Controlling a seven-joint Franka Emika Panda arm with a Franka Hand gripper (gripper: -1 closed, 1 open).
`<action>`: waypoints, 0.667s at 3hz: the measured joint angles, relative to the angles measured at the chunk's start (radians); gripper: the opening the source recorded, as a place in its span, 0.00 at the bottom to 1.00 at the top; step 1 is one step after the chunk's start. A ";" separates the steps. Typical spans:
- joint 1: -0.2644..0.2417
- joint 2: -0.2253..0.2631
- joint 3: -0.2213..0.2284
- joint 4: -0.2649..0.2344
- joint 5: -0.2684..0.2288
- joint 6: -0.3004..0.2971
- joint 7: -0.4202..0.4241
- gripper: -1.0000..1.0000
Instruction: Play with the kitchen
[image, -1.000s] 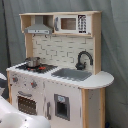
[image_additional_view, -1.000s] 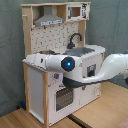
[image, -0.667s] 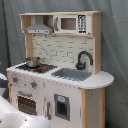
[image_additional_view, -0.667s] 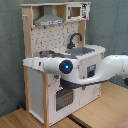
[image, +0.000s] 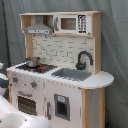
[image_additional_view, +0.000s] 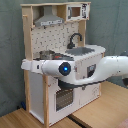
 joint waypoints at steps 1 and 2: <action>0.002 0.000 -0.020 -0.039 -0.033 0.114 -0.022 1.00; 0.016 0.003 -0.046 -0.049 -0.078 0.207 -0.034 1.00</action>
